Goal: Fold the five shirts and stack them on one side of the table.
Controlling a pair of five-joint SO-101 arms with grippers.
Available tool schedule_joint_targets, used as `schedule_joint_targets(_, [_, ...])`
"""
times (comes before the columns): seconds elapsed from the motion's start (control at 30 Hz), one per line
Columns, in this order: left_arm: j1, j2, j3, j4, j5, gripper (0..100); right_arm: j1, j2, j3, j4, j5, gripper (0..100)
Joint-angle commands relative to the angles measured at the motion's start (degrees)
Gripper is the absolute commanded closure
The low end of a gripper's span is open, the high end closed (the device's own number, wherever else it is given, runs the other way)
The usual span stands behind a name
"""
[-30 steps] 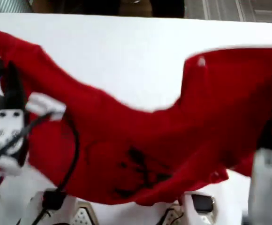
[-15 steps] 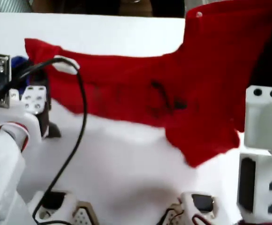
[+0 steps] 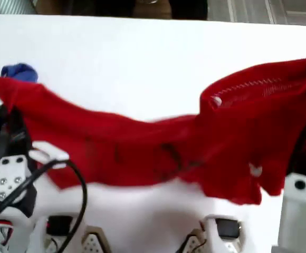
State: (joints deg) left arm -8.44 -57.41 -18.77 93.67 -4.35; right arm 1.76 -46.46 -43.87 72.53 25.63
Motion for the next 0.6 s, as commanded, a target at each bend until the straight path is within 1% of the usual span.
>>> schedule_joint_targets(0.0, [-2.3,-0.3,1.5,-0.3,0.3,98,0.2,0.5,-0.4,0.1,0.3,97.8])
schedule_joint_targets(0.1, [-2.3,-0.3,7.6,-2.5,0.4,98,0.2,1.8,2.5,-0.1,0.3,97.8])
schedule_joint_targets(0.23, [-2.1,-0.5,19.7,-10.1,0.5,98,0.2,4.7,8.2,-0.2,0.3,97.8])
schedule_joint_targets(0.33, [-2.0,-0.4,28.6,-17.8,0.5,98,0.2,7.3,13.2,-1.4,0.3,97.8])
schedule_joint_targets(0.43, [-1.9,-0.3,36.5,-26.7,0.6,98,0.2,9.8,19.8,-5.6,0.3,97.8])
schedule_joint_targets(0.57, [1.8,-0.3,46.5,-37.7,0.6,98,0.2,13.1,28.9,-11.9,0.3,97.8])
